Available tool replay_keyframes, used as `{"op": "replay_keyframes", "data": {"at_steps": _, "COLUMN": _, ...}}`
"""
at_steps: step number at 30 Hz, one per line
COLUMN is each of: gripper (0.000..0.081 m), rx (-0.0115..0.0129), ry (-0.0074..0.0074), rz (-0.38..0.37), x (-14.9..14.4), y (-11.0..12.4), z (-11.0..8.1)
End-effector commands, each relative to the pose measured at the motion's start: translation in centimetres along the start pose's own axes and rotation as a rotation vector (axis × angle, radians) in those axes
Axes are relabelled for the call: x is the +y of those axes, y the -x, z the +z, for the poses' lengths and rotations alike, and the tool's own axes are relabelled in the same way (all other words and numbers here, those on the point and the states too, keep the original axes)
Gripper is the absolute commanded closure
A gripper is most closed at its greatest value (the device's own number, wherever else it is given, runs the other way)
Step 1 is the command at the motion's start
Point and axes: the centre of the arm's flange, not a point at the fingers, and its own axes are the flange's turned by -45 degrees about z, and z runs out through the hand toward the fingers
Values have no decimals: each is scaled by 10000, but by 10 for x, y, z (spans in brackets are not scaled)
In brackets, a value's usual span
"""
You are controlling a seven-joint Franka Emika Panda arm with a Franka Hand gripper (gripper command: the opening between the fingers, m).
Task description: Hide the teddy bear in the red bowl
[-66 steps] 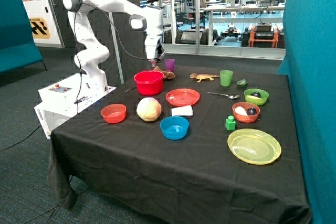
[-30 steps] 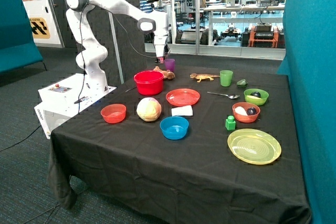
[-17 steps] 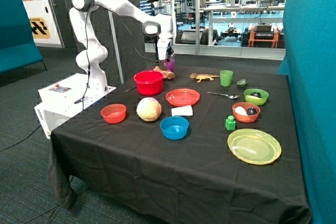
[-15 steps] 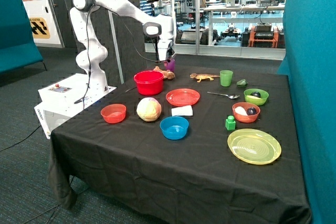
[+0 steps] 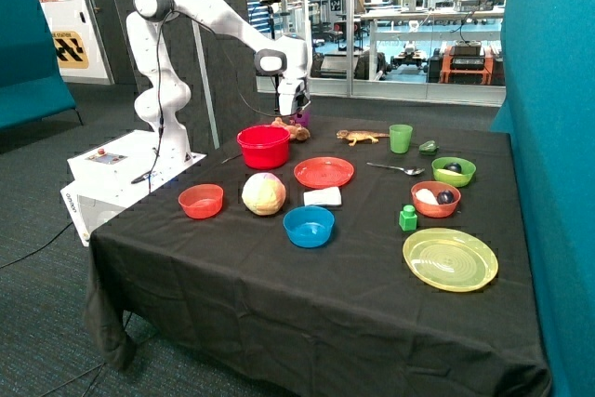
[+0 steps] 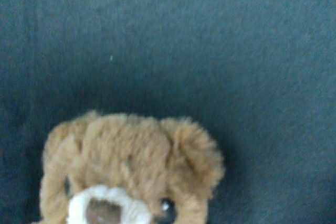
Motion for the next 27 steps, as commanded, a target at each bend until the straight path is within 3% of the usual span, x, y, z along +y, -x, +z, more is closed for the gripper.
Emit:
{"op": "replay_keyframes", "data": {"at_steps": 1, "gripper": 177, "rx": 41, "ry": 17, "rz": 105, "x": -10, "y": 16, "z": 26}}
{"op": "replay_keyframes", "data": {"at_steps": 13, "gripper": 158, "rx": 40, "ry": 18, "rz": -481, "x": -49, "y": 33, "z": 35}}
{"op": "replay_keyframes", "data": {"at_steps": 27, "gripper": 158, "rx": 40, "ry": 18, "rz": -593, "x": -23, "y": 43, "z": 39}}
